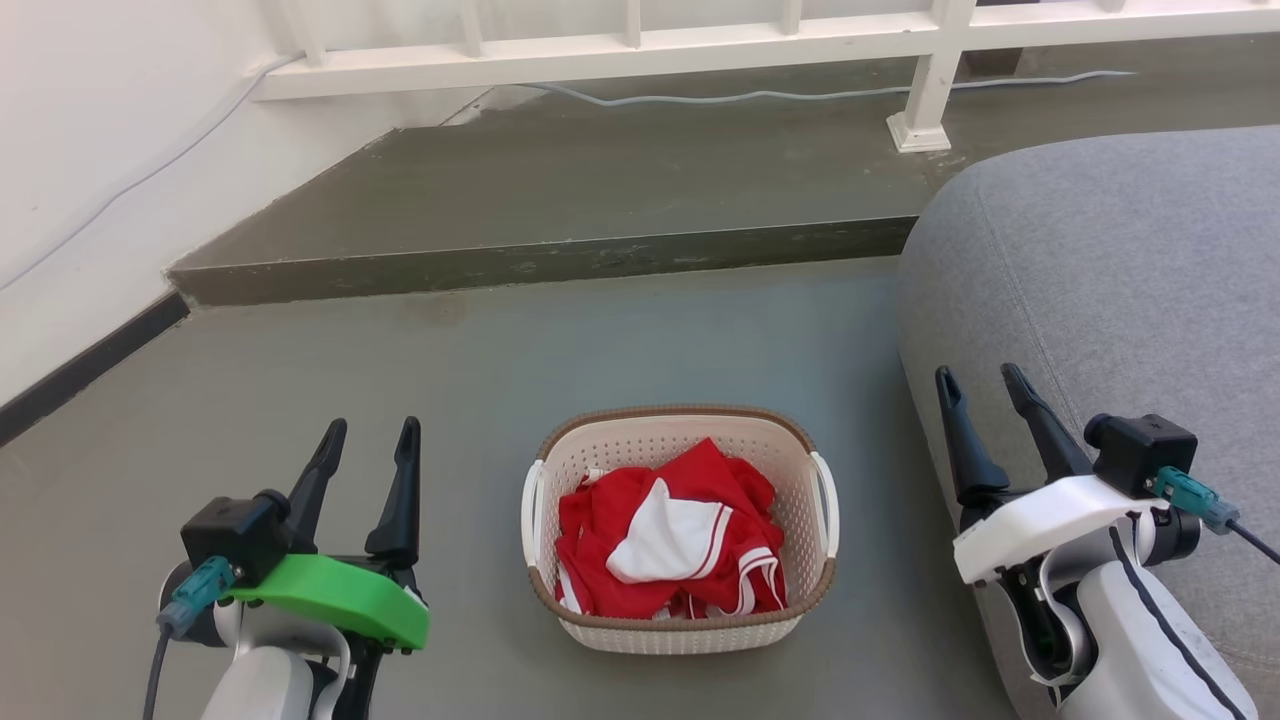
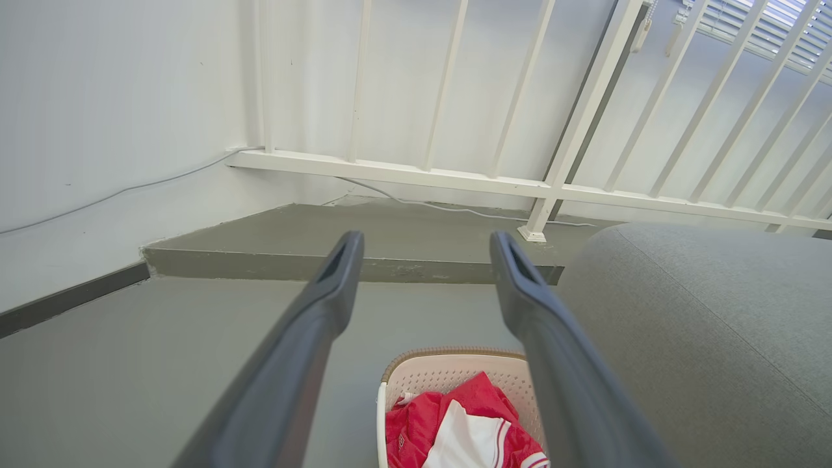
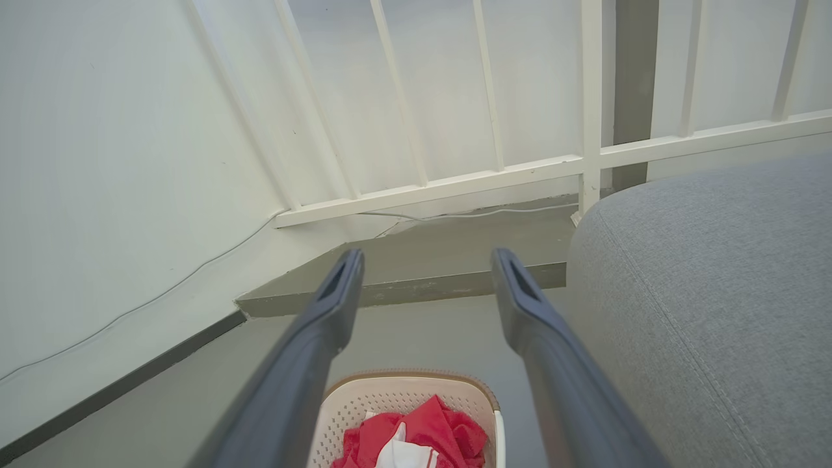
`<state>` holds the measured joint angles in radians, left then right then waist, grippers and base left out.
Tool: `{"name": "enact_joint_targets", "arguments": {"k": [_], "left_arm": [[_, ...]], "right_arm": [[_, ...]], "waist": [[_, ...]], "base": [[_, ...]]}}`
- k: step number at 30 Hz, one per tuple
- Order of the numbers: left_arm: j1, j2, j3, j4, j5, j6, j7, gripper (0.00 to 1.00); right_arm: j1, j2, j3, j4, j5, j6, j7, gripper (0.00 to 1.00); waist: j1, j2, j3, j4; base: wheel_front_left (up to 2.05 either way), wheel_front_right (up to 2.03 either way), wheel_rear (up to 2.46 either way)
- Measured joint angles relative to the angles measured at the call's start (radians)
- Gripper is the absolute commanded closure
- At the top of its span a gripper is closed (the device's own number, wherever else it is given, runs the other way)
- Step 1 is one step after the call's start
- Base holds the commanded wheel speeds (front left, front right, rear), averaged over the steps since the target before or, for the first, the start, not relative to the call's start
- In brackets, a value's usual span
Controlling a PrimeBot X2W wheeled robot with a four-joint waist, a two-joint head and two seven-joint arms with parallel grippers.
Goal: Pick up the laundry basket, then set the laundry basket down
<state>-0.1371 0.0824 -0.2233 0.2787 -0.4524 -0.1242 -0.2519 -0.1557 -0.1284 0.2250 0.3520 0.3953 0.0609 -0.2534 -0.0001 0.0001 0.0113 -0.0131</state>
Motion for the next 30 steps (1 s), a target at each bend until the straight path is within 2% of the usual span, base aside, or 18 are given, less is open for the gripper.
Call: {"name": "enact_joint_targets", "arguments": {"k": [21, 22, 30], "left_arm": [[0.023, -0.012, 0.028, -0.029, 0.038, 0.000, 0.000, 0.00], [0.026, -0.014, 0.028, -0.029, 0.037, 0.000, 0.000, 1.00], [0.065, -0.028, 0.024, 0.008, 0.017, 0.000, 0.005, 1.00]], "right_arm": [[0.044, 0.018, -0.032, -0.038, -0.036, 0.002, 0.000, 0.00], [0.044, 0.019, -0.033, -0.038, -0.036, 0.004, 0.000, 1.00], [0.085, 0.036, -0.037, 0.006, -0.015, 0.002, 0.009, 1.00]], "waist": [[0.0000, 0.0000, 0.006, 0.000], [0.0000, 0.0000, 0.006, 0.000], [0.0001, 0.0000, 0.005, 0.001]], "base": [[0.00, 0.00, 0.00], [0.00, 0.00, 0.00], [0.00, 0.00, 0.00]]}}
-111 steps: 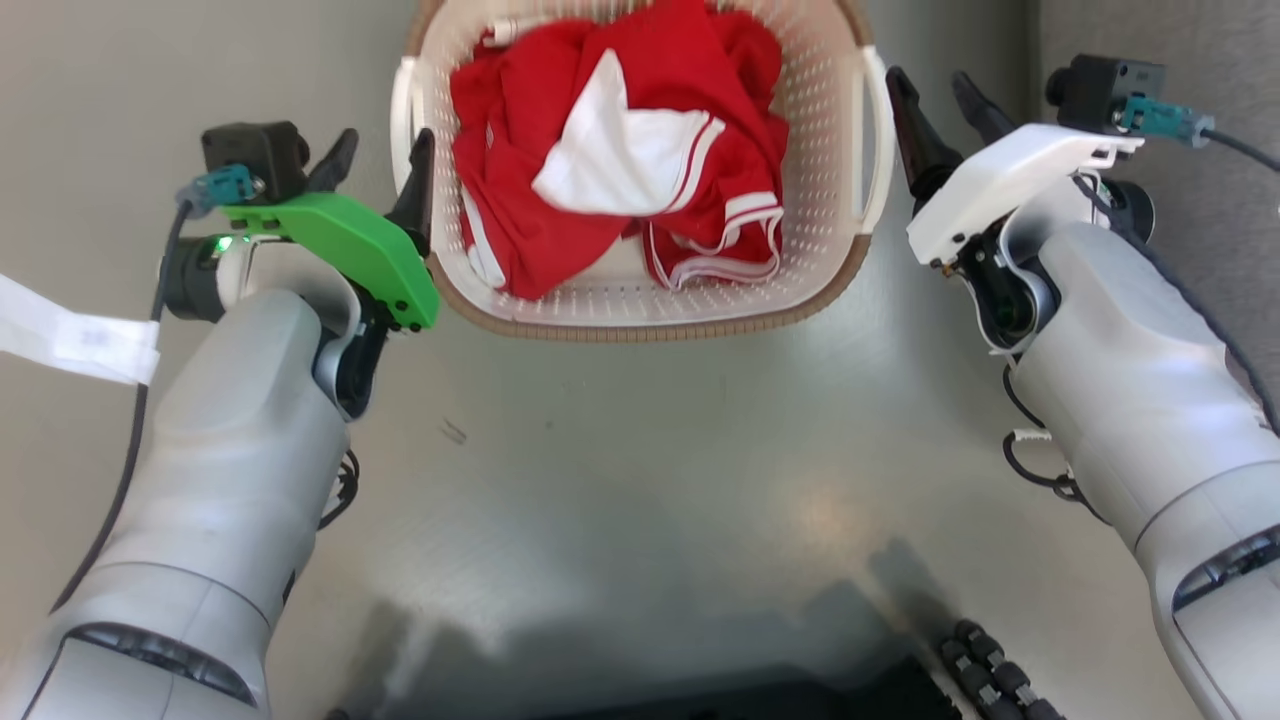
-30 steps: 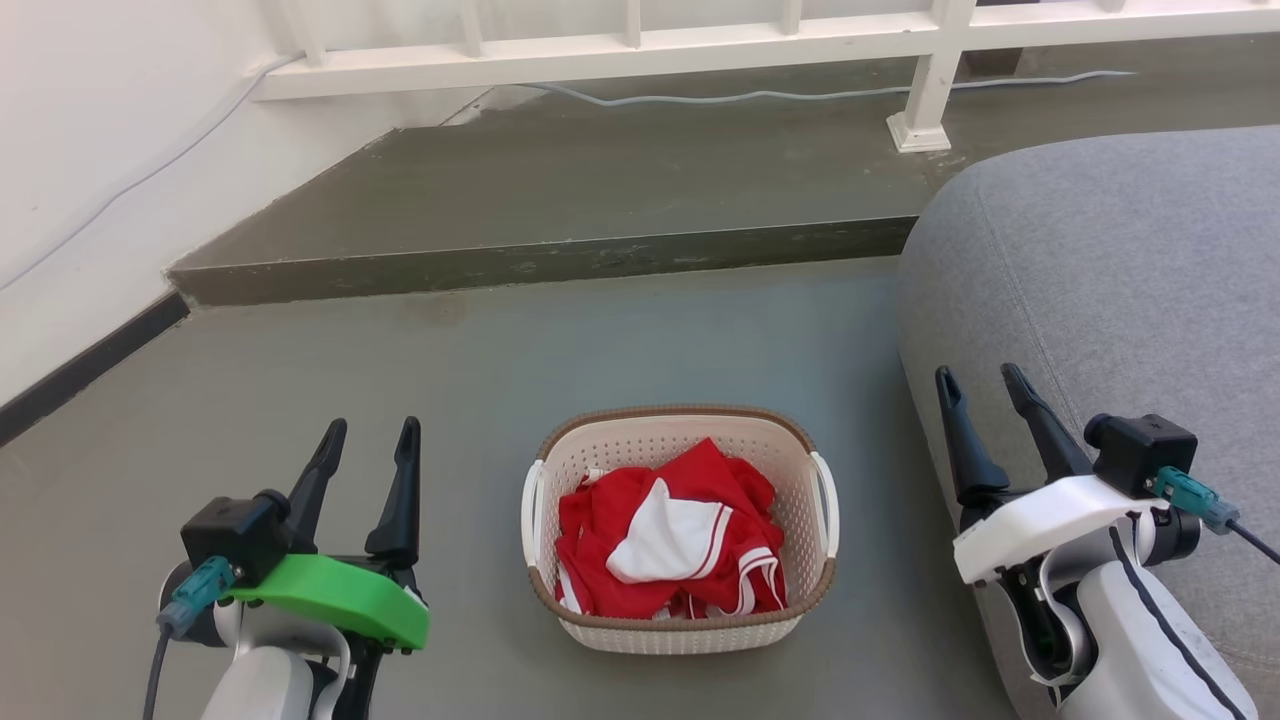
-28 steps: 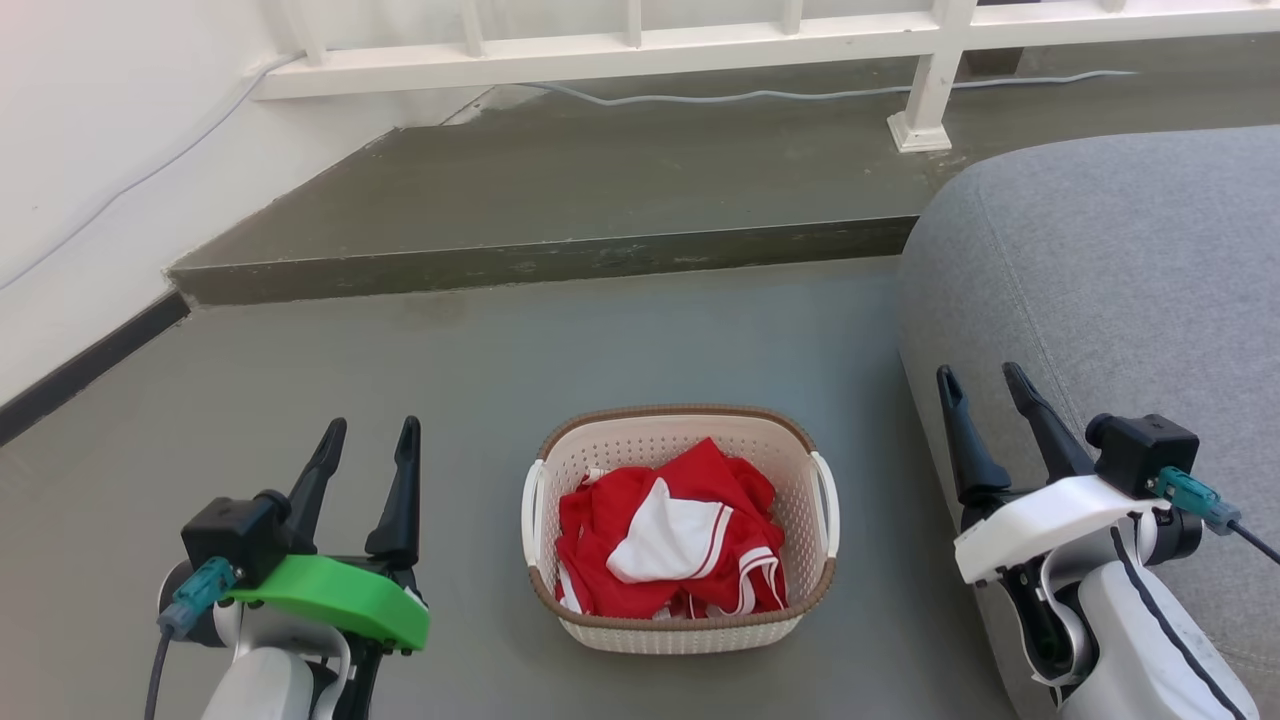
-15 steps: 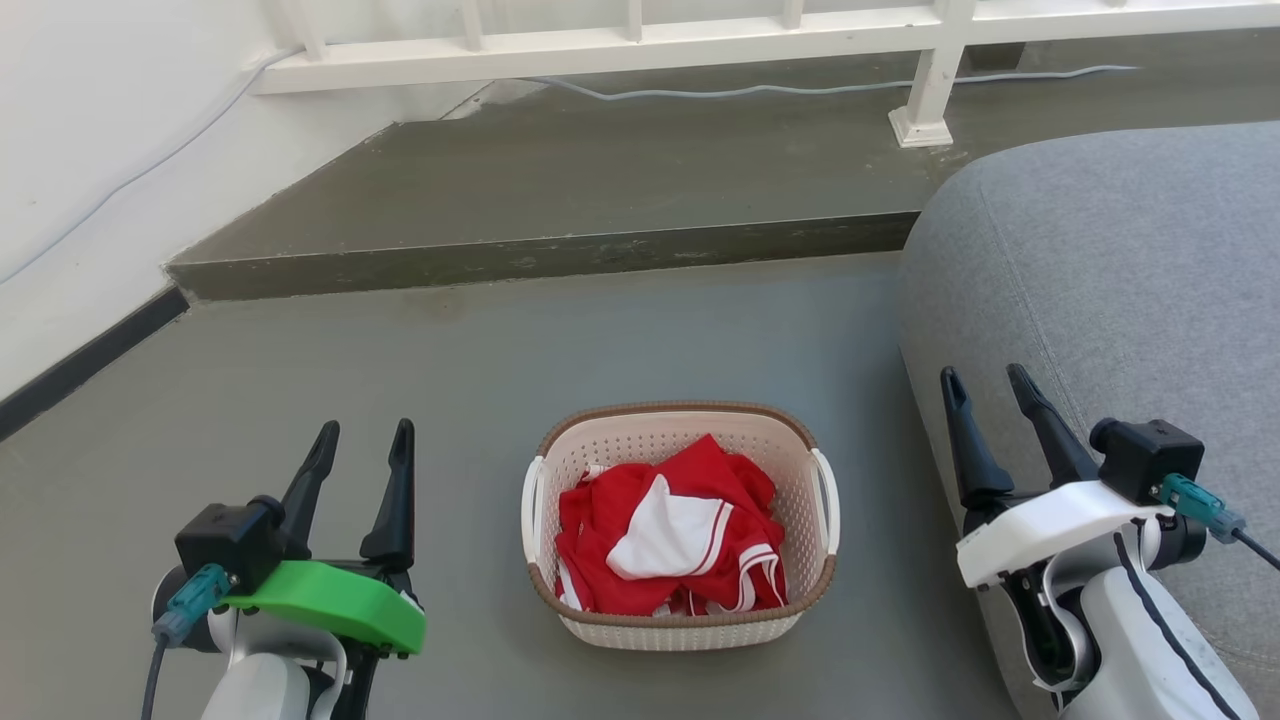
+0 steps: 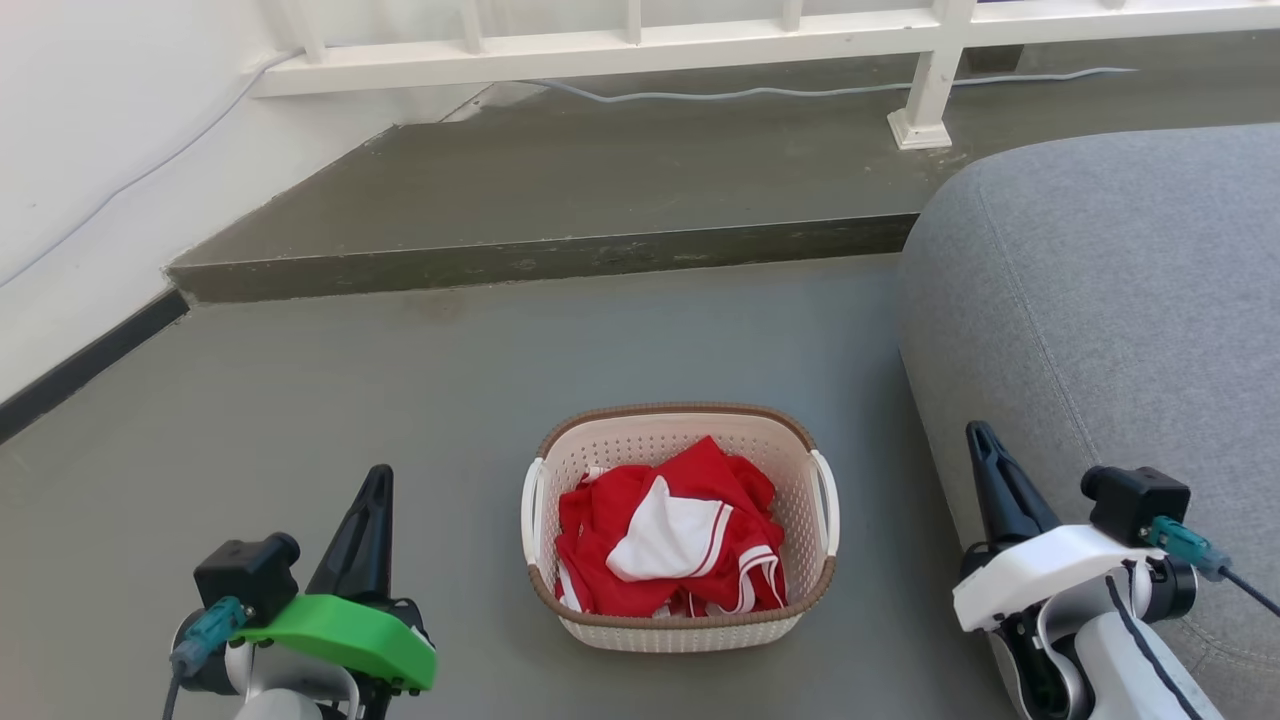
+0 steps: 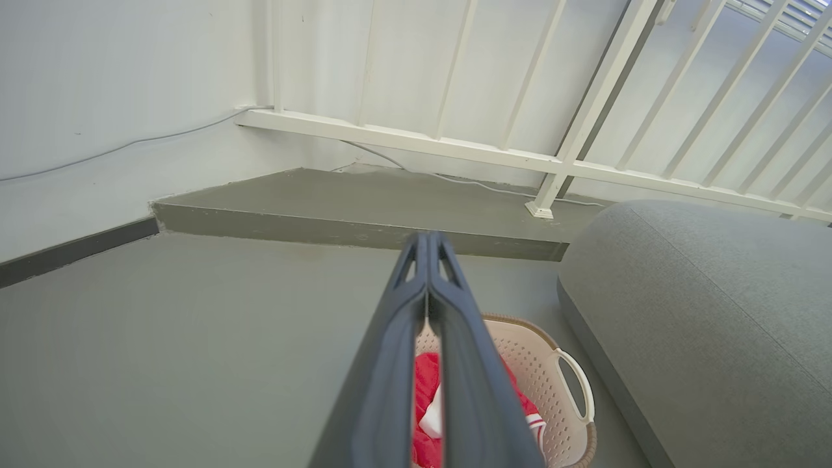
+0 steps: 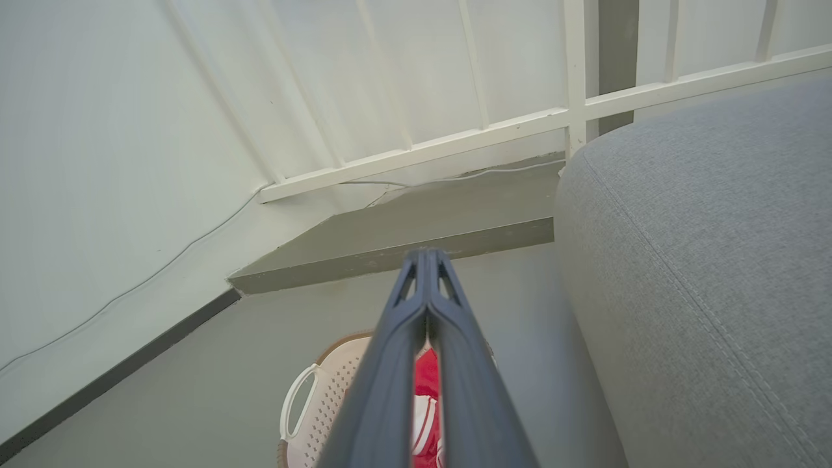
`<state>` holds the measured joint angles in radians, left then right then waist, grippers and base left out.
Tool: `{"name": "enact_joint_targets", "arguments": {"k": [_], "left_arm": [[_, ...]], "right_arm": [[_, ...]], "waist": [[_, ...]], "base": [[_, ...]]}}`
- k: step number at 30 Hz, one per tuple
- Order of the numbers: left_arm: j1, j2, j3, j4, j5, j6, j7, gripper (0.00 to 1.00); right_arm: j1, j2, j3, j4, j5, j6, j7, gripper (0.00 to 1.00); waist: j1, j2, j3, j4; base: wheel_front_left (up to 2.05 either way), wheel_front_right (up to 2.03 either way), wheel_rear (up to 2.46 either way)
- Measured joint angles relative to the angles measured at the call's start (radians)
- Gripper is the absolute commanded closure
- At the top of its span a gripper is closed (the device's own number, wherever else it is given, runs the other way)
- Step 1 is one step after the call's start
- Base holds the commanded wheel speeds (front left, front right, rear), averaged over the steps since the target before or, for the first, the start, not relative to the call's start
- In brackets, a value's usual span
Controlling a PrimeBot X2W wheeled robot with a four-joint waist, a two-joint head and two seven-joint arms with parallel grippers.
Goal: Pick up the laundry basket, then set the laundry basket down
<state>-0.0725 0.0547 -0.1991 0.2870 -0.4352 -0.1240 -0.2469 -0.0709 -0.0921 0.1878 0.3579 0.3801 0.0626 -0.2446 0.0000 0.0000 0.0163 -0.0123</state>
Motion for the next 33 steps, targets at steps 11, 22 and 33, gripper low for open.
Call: {"name": "enact_joint_targets", "arguments": {"k": [11, 22, 33], "left_arm": [[0.000, -0.001, 0.017, -0.004, -0.150, 0.000, 0.035, 1.00], [0.000, -0.002, 0.047, -0.005, -0.276, 0.000, 0.072, 1.00], [0.000, -0.003, 0.076, -0.006, -0.408, 0.000, 0.114, 1.00]], "right_arm": [[-0.002, 0.001, -0.046, 0.004, 0.151, 0.002, 0.047, 1.00], [-0.003, 0.008, -0.082, 0.003, 0.283, 0.008, 0.093, 1.00], [-0.003, 0.017, -0.119, -0.004, 0.415, 0.016, 0.134, 1.00]], "waist": [[0.0000, 0.0000, -0.002, 0.002], [0.0000, 0.0000, -0.003, 0.003], [0.0000, 0.0000, -0.005, 0.004]], "base": [[0.00, 0.00, 0.00], [0.00, 0.00, 0.00], [0.00, 0.00, 0.00]]}}
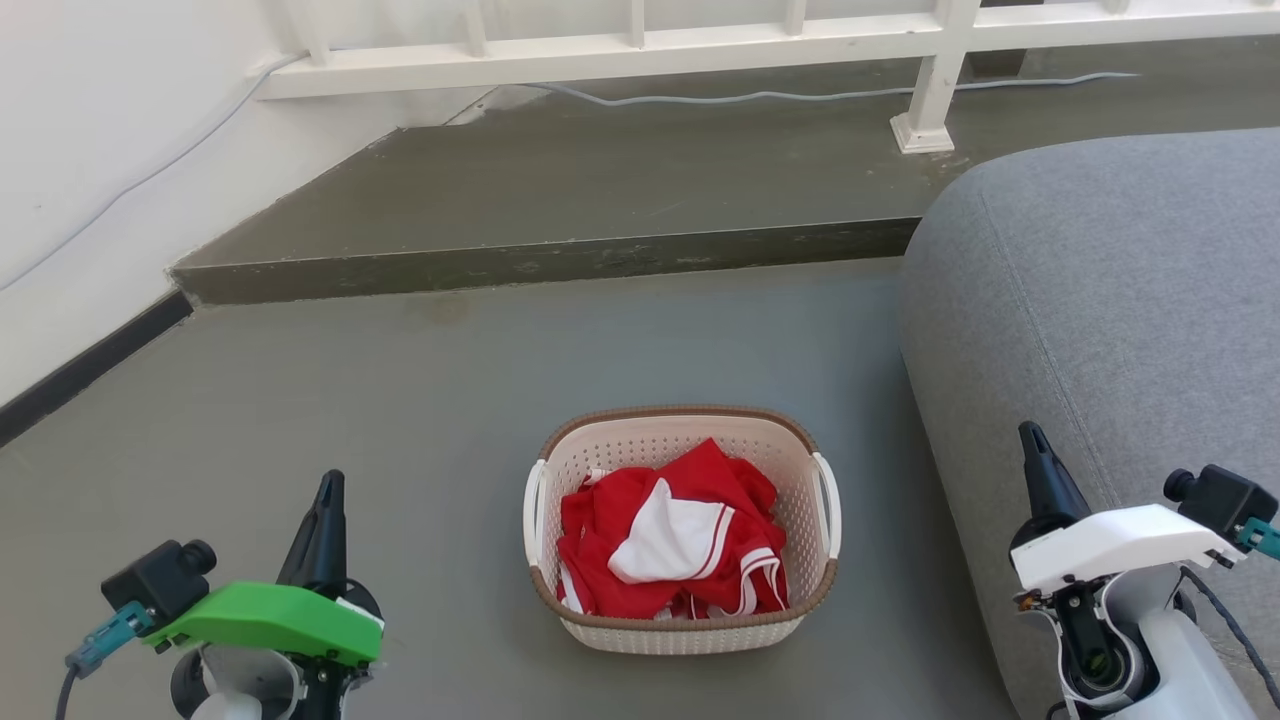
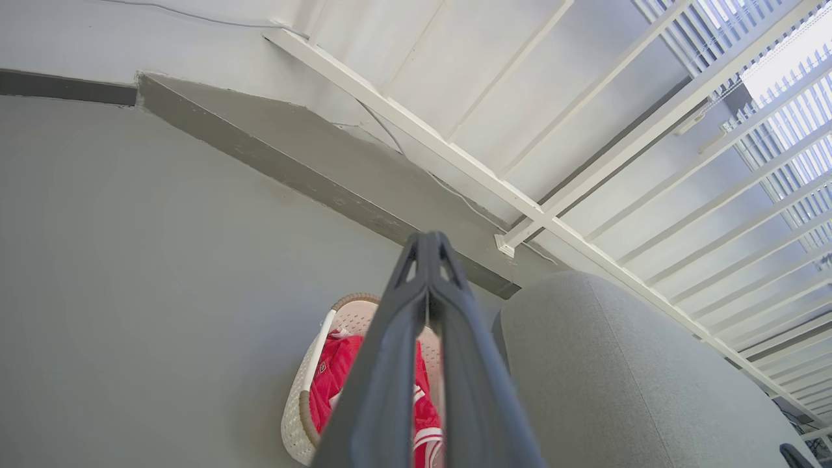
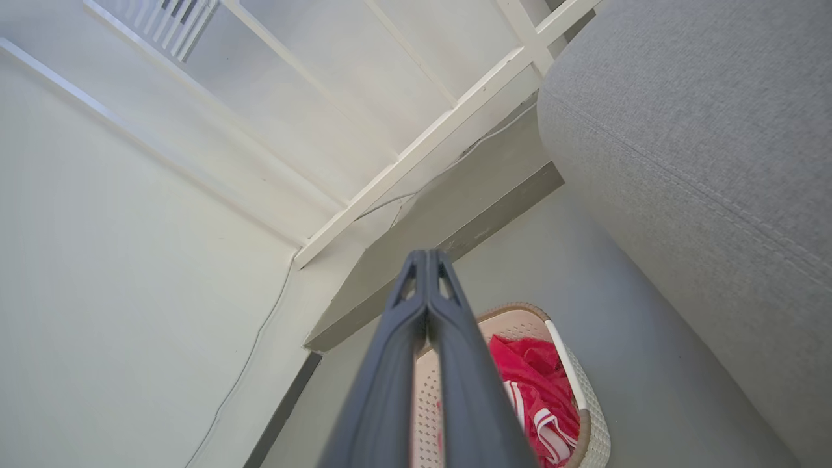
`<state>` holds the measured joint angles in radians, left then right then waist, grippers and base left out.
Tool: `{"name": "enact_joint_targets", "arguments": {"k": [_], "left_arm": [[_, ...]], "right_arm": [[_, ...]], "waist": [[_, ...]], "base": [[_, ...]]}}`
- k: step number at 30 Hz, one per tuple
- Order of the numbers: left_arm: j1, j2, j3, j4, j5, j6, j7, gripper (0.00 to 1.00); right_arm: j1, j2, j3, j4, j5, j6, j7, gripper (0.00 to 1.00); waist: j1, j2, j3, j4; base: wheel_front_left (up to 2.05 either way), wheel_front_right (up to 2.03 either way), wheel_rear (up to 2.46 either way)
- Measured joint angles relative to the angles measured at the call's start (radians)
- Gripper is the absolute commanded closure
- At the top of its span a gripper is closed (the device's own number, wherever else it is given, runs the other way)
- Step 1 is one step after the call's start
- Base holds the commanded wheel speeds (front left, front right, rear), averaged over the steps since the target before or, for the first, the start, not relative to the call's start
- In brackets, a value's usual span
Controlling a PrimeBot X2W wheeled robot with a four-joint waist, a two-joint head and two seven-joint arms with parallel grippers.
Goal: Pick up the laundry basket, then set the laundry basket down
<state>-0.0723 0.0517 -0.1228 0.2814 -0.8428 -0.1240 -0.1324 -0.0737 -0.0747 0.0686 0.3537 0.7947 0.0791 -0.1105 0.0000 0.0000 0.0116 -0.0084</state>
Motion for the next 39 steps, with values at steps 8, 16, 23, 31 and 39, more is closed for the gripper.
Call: {"name": "enact_joint_targets", "arguments": {"k": [8, 16, 23, 31, 39], "left_arm": [[0.000, 0.000, 0.025, 0.000, -0.093, 0.000, 0.027, 1.00], [0.000, 0.000, 0.040, 0.000, -0.174, 0.000, 0.052, 1.00], [0.000, 0.000, 0.059, 0.000, -0.263, 0.000, 0.075, 1.00], [0.000, 0.000, 0.082, 0.000, -0.352, 0.000, 0.099, 1.00], [0.000, 0.000, 0.098, 0.000, -0.453, 0.000, 0.129, 1.00]], "right_arm": [[0.000, 0.006, -0.027, -0.008, 0.093, 0.004, 0.028, 1.00], [0.000, 0.009, -0.049, -0.015, 0.181, 0.009, 0.055, 1.00], [0.000, 0.012, -0.070, -0.022, 0.265, 0.010, 0.078, 1.00], [0.000, 0.014, -0.097, -0.028, 0.363, 0.018, 0.105, 1.00], [0.000, 0.016, -0.123, -0.036, 0.458, 0.025, 0.131, 1.00]], "waist": [[0.0000, 0.0001, -0.001, 0.001], [0.0000, 0.0000, -0.002, 0.002], [0.0000, 0.0000, -0.003, 0.003], [0.0000, 0.0001, -0.004, 0.004], [0.0000, 0.0000, -0.005, 0.005]], "base": [[0.00, 0.00, 0.00], [0.00, 0.00, 0.00], [0.00, 0.00, 0.00], [0.00, 0.00, 0.00], [0.00, 0.00, 0.00]]}}
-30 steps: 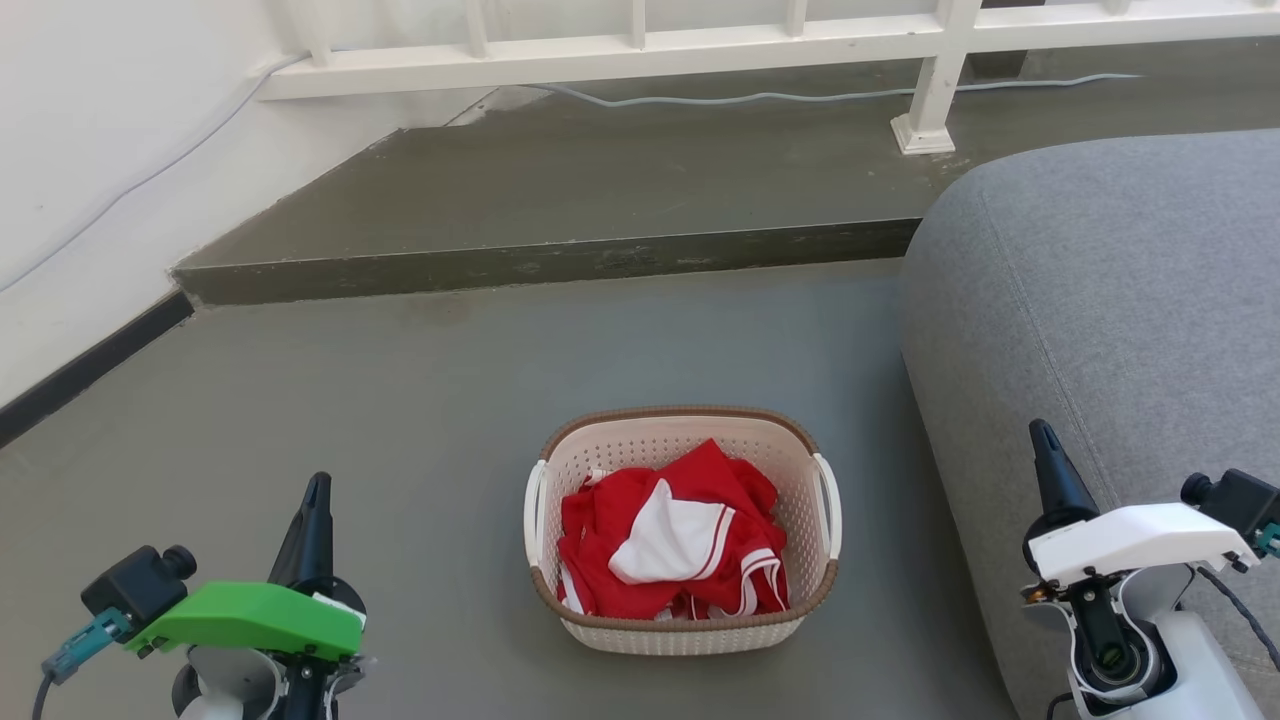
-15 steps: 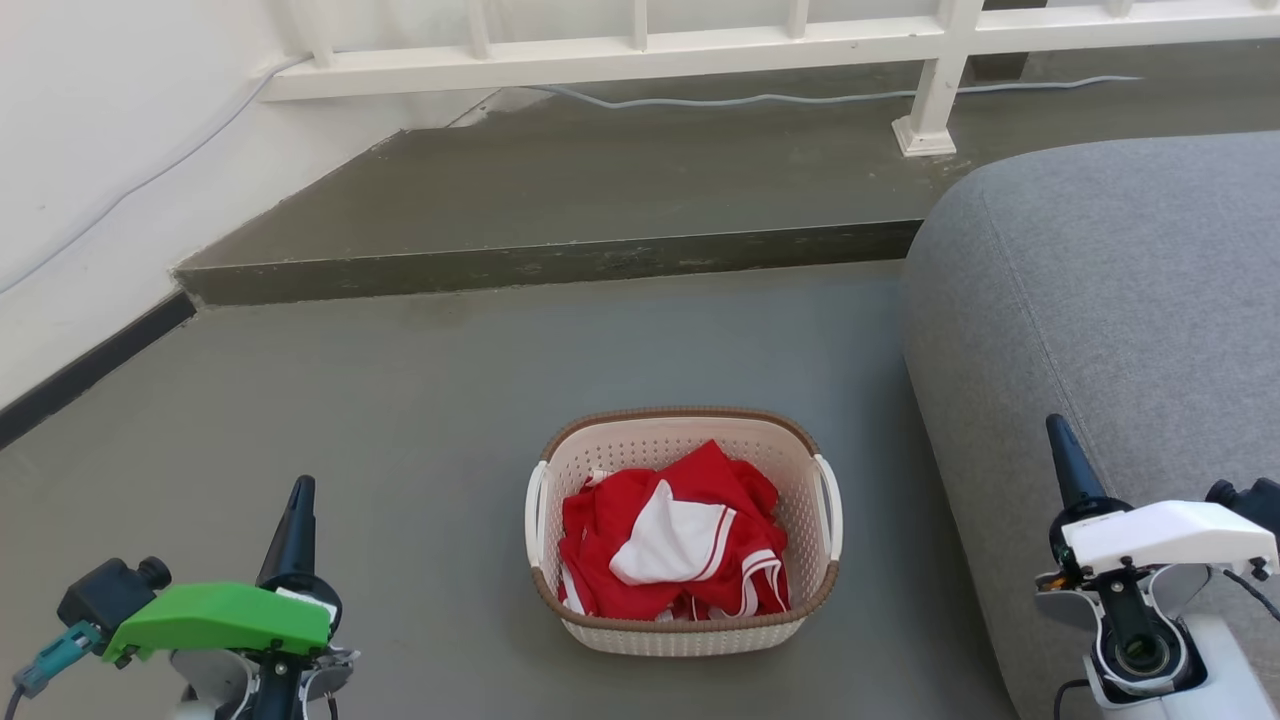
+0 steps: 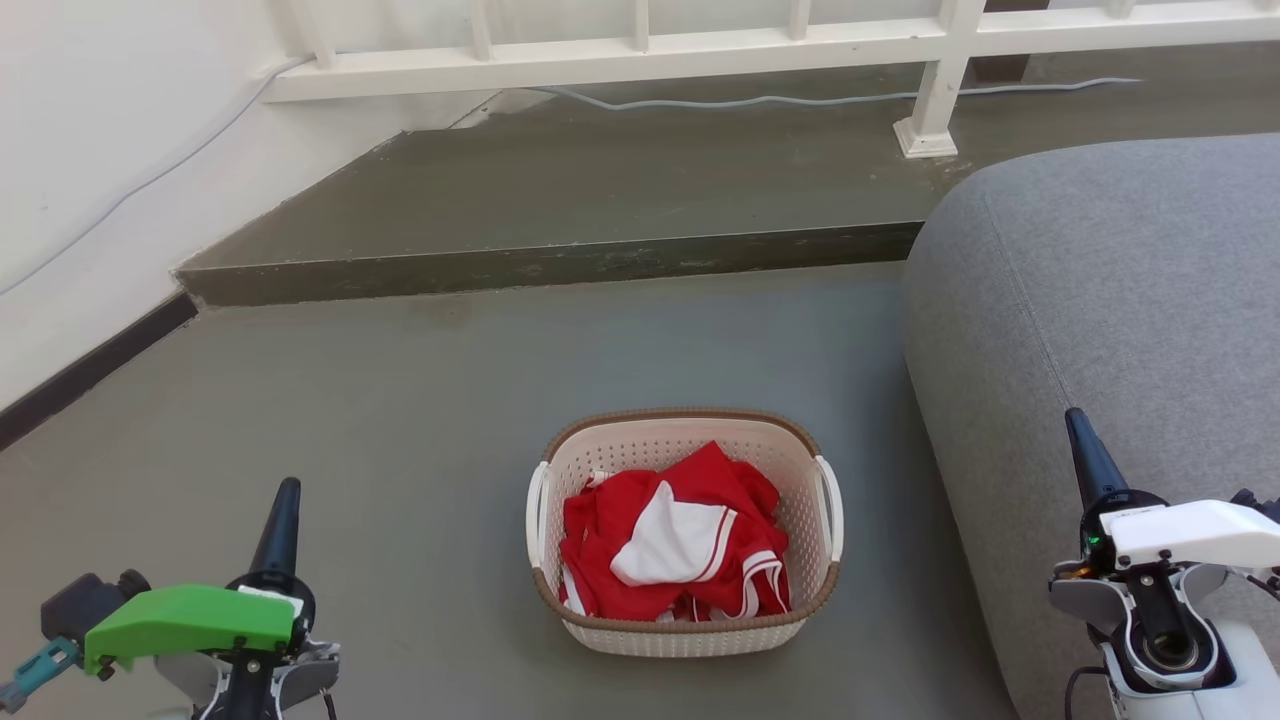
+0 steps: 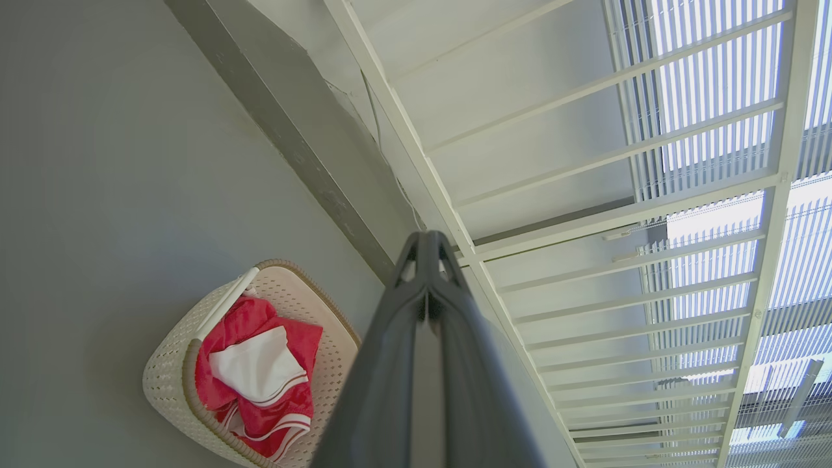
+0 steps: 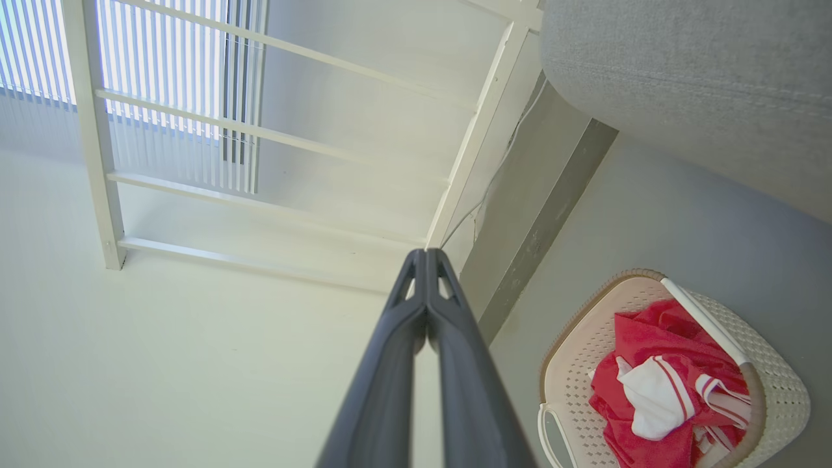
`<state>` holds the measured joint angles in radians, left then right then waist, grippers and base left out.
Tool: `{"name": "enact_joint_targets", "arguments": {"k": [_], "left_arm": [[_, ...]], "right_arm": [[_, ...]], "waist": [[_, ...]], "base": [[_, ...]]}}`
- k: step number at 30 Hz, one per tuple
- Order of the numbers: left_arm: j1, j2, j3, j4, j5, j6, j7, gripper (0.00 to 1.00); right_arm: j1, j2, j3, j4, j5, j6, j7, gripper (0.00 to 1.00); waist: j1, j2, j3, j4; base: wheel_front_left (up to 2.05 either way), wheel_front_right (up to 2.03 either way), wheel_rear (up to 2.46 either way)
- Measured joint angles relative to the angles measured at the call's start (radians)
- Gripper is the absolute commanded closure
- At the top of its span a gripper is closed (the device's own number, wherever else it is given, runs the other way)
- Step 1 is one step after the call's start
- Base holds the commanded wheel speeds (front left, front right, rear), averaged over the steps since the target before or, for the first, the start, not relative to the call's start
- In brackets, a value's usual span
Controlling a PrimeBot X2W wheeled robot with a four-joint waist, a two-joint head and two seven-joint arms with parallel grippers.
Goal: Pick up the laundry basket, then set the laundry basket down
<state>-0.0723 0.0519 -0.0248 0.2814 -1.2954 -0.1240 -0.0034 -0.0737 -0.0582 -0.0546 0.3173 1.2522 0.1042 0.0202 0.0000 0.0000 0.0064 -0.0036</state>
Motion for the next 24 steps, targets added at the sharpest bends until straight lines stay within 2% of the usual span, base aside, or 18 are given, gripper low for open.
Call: {"name": "enact_joint_targets", "arguments": {"k": [24], "left_arm": [[0.000, 0.000, 0.065, -0.002, -0.286, 0.000, 0.080, 1.00]], "right_arm": [[0.000, 0.019, -0.077, -0.023, 0.304, 0.010, 0.084, 1.00]], "waist": [[0.0000, 0.0000, -0.003, 0.003]], "base": [[0.00, 0.00, 0.00]]}}
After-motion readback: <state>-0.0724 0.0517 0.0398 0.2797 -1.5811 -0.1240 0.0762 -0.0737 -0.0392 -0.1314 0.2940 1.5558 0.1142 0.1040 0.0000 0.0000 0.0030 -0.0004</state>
